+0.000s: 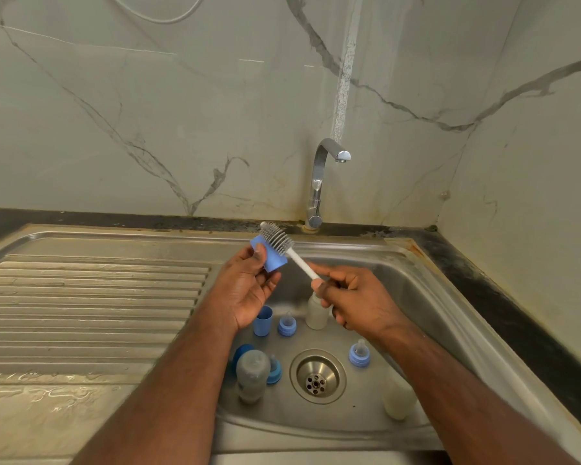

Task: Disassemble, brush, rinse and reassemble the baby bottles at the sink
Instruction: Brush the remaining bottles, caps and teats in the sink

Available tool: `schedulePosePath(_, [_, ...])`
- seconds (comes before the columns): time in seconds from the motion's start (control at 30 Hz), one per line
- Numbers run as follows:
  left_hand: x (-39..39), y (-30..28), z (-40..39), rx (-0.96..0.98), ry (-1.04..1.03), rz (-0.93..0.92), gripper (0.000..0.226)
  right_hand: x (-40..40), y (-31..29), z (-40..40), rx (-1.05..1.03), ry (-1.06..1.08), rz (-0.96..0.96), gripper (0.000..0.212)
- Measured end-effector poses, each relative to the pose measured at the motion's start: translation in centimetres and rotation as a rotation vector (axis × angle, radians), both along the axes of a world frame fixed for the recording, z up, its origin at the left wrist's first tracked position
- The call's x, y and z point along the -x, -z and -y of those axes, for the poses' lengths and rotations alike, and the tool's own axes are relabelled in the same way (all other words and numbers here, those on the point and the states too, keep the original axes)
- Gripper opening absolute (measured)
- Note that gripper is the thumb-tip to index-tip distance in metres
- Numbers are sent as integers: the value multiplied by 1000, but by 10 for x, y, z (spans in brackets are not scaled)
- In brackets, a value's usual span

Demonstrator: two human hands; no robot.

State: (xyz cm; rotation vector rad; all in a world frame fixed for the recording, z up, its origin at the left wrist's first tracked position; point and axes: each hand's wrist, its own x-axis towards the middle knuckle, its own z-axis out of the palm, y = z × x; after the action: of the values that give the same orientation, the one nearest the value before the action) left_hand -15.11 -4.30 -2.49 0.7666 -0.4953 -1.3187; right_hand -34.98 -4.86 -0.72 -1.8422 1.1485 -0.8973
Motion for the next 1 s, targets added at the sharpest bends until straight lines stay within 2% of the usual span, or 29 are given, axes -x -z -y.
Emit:
schedulePosePath(0.17, [-3,2,2,29,3,-57,28,-5,1,2,37,63,-81,36])
schedulePosePath(0.3, [-4,3,3,60,5,-105,32,-2,2,0,11,30,-40,34])
schedulePosePath(0.4, [-5,5,3,64,-12,-120,41,-3,2,2,10,77,-79,35])
schedulePosePath(0.57, [-2,3,4,84,-10,-126,43,-4,0,1,15,67,-44,34])
schedulePosePath(0.67, [-1,2,3,99,-3,-136,43,-2,1,5,18,119,-113,35])
schedulePosePath(0.77, [0,1,3,110,33,-123,48,-2,2,6,15,118,-38,35])
schedulePosePath(0.87, [0,6,4,106,67,-41,41,-3,2,4,45,86,-62,35])
schedulePosePath(1.0, [1,12,6,40,-5,286,45,1,1,4,143,101,-245,39])
